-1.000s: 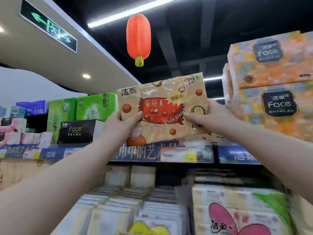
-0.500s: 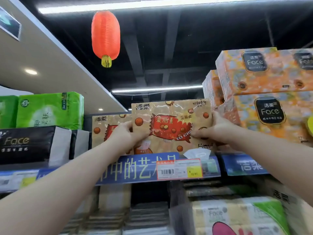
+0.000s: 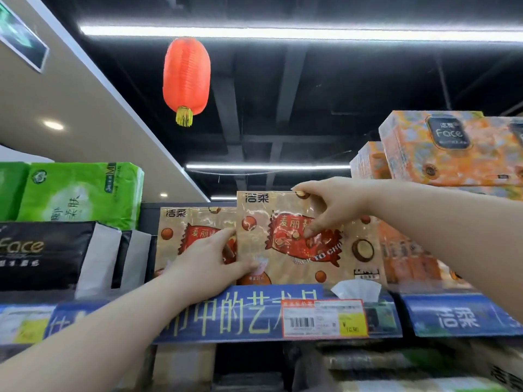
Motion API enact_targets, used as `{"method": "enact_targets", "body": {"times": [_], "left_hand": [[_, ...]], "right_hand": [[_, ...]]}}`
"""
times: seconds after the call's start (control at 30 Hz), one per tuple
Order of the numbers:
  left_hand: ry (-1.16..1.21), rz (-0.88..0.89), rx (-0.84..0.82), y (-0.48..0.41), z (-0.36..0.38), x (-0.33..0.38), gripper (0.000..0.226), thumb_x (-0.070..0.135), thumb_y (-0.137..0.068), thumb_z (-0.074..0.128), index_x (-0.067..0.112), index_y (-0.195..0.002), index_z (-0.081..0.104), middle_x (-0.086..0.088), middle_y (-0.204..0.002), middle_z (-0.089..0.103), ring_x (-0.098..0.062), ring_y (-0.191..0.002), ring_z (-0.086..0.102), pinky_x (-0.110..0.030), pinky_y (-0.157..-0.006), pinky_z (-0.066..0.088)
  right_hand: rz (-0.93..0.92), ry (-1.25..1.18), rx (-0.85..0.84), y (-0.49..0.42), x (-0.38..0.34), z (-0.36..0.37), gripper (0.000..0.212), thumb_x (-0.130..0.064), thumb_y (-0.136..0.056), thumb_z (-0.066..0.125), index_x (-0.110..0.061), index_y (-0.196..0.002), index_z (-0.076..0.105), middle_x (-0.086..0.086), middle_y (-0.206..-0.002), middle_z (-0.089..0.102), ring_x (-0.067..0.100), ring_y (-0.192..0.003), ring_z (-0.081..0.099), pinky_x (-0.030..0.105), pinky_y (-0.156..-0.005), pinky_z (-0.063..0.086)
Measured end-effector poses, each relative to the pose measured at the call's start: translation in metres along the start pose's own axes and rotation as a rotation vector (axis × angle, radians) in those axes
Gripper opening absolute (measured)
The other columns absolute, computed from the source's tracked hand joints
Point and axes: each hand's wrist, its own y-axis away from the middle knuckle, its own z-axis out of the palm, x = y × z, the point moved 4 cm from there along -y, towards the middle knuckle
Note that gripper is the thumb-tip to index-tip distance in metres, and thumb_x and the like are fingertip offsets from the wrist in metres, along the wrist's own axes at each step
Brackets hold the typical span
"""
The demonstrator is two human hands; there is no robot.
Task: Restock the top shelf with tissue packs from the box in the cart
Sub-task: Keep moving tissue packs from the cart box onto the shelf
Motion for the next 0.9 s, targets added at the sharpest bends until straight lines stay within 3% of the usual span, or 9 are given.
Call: {"method": "enact_targets", "body": {"times": [0.13,0.27,0.4,0.6,0.67,0.73,0.9], "left_hand": [[-0.061,0.016,0.003,0.0,-0.001,0.004,0.08,0.066,-0.078,0.053,0.032,-0.145,0.028,0.007,-0.136,0.049,-0.012,-0.118,0.049,-0.035,-0.101,0.044],[-0.136,0.054,-0.04,-0.001,0.001,0.008,0.066,0.066,-0.083,0.044,0.03,-0.139,0.04,0.009,-0.141,0.043,-0.01,-0.125,0.042,-0.032,-0.105,0.039],[-0.19,0.083,-0.05,-0.003,0.003,0.008,0.057,0.062,-0.088,0.04,0.026,-0.131,0.048,0.011,-0.13,0.045,-0.008,-0.118,0.043,-0.031,-0.1,0.04],[-0.217,0.091,-0.035,-0.006,0.006,0.003,0.048,0.058,-0.088,0.038,0.028,-0.122,0.055,0.012,-0.122,0.048,-0.007,-0.113,0.045,-0.033,-0.1,0.041],[-0.22,0.097,-0.04,-0.007,0.006,0.003,0.047,0.058,-0.089,0.038,0.028,-0.119,0.057,0.012,-0.121,0.049,-0.006,-0.111,0.045,-0.032,-0.099,0.041],[-0.218,0.104,-0.041,-0.007,0.007,0.004,0.045,0.058,-0.088,0.038,0.029,-0.115,0.058,0.013,-0.119,0.05,-0.005,-0.109,0.045,-0.031,-0.099,0.041],[-0.229,0.116,-0.032,-0.008,0.007,0.004,0.044,0.057,-0.089,0.037,0.029,-0.113,0.06,0.012,-0.117,0.051,-0.006,-0.108,0.046,-0.03,-0.097,0.041]], "right_hand": [[-0.009,0.082,0.048,-0.003,0.009,-0.003,0.082,-0.048,-0.072,0.075,-0.029,-0.14,0.034,-0.007,-0.124,0.052,0.011,-0.102,0.048,0.025,-0.084,0.044],[0.046,0.151,0.052,-0.002,0.024,-0.003,0.077,-0.048,-0.073,0.074,-0.028,-0.138,0.038,-0.006,-0.122,0.053,0.015,-0.106,0.052,0.024,-0.081,0.044],[0.105,0.186,0.059,-0.002,0.034,0.002,0.074,-0.046,-0.077,0.071,-0.027,-0.14,0.036,-0.003,-0.127,0.052,0.016,-0.109,0.052,0.014,-0.054,0.035],[0.131,0.168,0.024,-0.007,0.042,0.006,0.072,-0.04,-0.08,0.071,-0.027,-0.14,0.034,-0.009,-0.109,0.043,0.009,-0.091,0.043,0.01,-0.035,0.031],[0.127,0.167,0.018,-0.01,0.046,0.005,0.071,-0.039,-0.078,0.073,-0.025,-0.137,0.038,-0.011,-0.104,0.044,0.01,-0.093,0.046,0.011,-0.043,0.038],[0.126,0.178,0.018,-0.014,0.051,0.003,0.068,-0.039,-0.075,0.076,-0.024,-0.132,0.044,-0.011,-0.098,0.048,0.011,-0.092,0.049,0.017,-0.062,0.042],[0.111,0.195,0.027,-0.023,0.055,0.007,0.064,-0.038,-0.075,0.076,-0.023,-0.13,0.047,-0.007,-0.102,0.051,0.012,-0.093,0.051,0.02,-0.068,0.042]]}}
